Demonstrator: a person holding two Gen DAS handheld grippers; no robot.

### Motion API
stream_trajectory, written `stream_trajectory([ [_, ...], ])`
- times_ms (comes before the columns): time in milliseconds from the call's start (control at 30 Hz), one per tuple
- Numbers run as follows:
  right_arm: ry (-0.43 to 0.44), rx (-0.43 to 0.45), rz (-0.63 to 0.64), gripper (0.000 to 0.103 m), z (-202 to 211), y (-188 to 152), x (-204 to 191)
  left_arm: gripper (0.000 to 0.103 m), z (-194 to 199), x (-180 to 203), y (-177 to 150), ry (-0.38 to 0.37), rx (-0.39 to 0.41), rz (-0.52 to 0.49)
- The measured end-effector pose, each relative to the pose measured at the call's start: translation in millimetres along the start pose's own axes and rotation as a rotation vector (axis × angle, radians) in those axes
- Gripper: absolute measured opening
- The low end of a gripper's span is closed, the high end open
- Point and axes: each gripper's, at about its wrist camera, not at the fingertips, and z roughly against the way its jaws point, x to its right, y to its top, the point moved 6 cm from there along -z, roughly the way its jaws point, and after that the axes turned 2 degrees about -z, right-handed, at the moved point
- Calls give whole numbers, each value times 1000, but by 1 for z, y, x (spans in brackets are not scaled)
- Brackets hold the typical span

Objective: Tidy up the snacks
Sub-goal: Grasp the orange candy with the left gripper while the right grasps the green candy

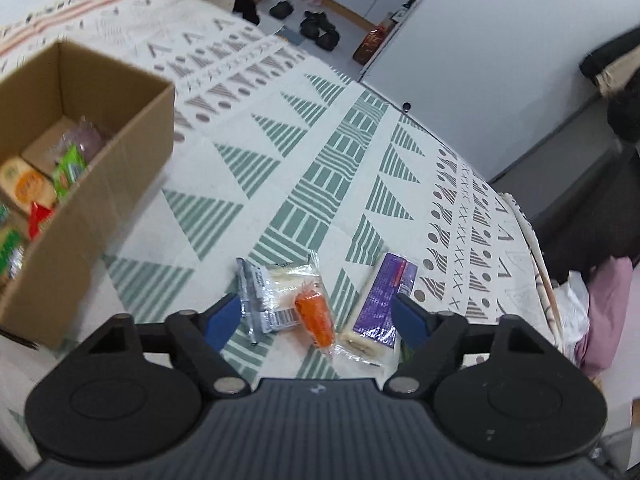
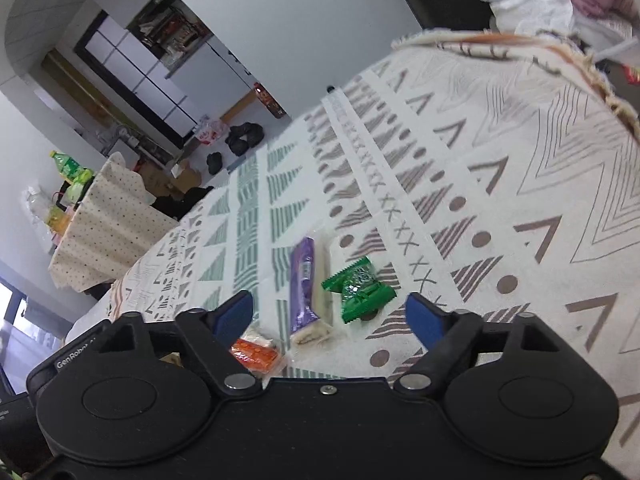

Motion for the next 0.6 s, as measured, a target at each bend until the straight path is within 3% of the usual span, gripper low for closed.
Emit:
stream_trajectory([
  [67, -21, -11, 1, 69, -9, 2, 2, 67, -9, -1, -1, 1, -17, 31],
  [133, -40, -15, 19, 69, -15, 4, 1, 56, -16, -4, -5, -4, -39, 66],
  [467, -79, -59, 100, 68, -42, 2, -7, 42, -54, -8, -12, 6, -73, 160],
  [600, -99, -66, 145, 68, -52, 1, -10, 28, -64, -9, -11, 34, -68, 168],
])
